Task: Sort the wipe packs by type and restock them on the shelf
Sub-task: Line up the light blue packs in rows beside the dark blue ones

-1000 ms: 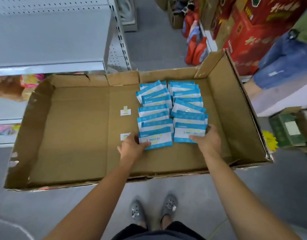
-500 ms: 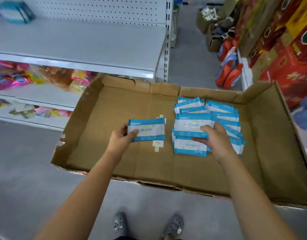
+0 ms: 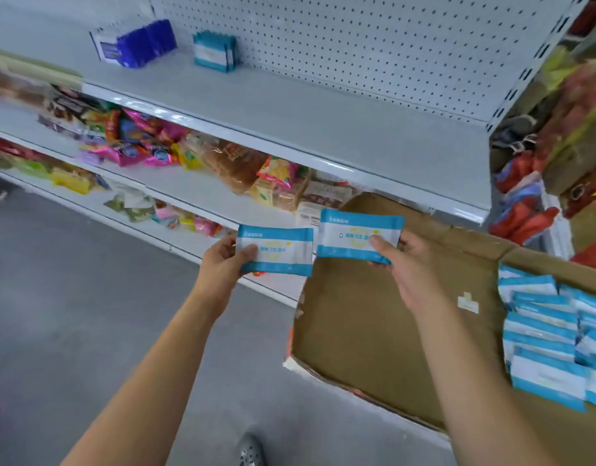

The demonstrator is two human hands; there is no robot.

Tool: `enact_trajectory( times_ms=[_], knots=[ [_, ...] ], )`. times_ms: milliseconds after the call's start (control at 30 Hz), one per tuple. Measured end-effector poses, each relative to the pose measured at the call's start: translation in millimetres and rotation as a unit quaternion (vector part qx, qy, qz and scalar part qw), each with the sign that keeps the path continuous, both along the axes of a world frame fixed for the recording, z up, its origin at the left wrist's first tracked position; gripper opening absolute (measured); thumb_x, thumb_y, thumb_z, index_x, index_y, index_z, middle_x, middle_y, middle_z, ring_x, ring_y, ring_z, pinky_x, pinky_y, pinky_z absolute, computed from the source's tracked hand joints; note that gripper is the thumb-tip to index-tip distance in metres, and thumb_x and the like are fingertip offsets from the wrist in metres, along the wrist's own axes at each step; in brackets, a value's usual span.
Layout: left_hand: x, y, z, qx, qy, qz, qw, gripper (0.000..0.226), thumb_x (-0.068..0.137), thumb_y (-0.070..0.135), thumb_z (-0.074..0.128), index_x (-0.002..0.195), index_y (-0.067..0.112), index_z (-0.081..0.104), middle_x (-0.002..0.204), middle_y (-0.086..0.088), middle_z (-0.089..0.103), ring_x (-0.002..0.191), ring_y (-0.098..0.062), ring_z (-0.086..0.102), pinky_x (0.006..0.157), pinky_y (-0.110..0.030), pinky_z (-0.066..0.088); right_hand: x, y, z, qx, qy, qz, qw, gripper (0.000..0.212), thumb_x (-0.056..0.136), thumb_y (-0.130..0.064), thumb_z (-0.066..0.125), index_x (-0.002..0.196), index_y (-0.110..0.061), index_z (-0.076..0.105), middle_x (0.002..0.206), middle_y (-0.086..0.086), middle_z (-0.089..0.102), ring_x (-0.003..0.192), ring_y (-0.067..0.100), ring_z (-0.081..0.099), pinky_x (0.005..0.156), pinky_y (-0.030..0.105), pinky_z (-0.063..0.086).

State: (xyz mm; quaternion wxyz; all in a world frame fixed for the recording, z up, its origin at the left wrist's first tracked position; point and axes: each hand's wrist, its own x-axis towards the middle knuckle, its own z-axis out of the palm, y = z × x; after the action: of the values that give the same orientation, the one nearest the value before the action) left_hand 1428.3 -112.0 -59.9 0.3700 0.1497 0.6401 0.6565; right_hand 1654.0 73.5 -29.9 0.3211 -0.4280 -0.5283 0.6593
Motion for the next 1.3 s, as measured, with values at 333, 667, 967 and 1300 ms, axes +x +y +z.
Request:
enact_trajectory(
  times_ms=[333, 667, 967, 1300],
  knots=[
    [-173, -51, -9, -0.023, 0.014, 0.07, 0.997, 0.013, 0.096, 0.01, 0.065, 0.108, 0.012, 0.068, 0.109, -0.007, 0.075, 0.102, -0.025, 0.073, 0.095, -0.043, 0.056, -190, -26, -6, 0.021, -0.024, 0.07, 0.997, 0.022, 0.085, -0.01, 0.077, 0.104, -0.015, 0.067, 0.107, 0.007, 0.075, 0.099, 0.025, 0.073, 0.089, 0.05, 0.058],
    [-330, 25, -4, -0.004, 0.039, 0.07, 0.997, 0.017, 0.096, 0.003, 0.062, 0.112, 0.007, 0.065, 0.107, -0.009, 0.075, 0.098, -0.025, 0.073, 0.087, -0.032, 0.06, -356, 49, -11, 0.041, 0.007, 0.053, 0.998, 0.02, 0.086, -0.007, 0.075, 0.104, -0.014, 0.071, 0.104, 0.011, 0.076, 0.098, 0.031, 0.073, 0.088, 0.055, 0.058],
    [-451, 94, 24, -0.009, 0.073, 0.029, 0.997, 0.019, 0.097, 0.006, 0.061, 0.116, 0.007, 0.065, 0.104, -0.006, 0.076, 0.098, -0.024, 0.073, 0.082, -0.027, 0.06, -473, 107, 4, 0.053, -0.026, 0.03, 0.998, 0.019, 0.087, -0.01, 0.075, 0.102, -0.02, 0.071, 0.096, -0.003, 0.076, 0.083, 0.012, 0.073, 0.068, 0.028, 0.061],
    [-597, 164, 26, 0.021, 0.063, -0.018, 0.998, 0.023, 0.095, 0.011, 0.065, 0.117, 0.012, 0.064, 0.107, -0.004, 0.076, 0.1, -0.021, 0.073, 0.084, -0.029, 0.06, -633, 177, 7, 0.118, -0.052, 0.019, 0.991, 0.027, 0.084, -0.006, 0.076, 0.108, -0.017, 0.069, 0.098, -0.008, 0.074, 0.079, -0.002, 0.071, 0.072, 0.016, 0.058]
  ],
)
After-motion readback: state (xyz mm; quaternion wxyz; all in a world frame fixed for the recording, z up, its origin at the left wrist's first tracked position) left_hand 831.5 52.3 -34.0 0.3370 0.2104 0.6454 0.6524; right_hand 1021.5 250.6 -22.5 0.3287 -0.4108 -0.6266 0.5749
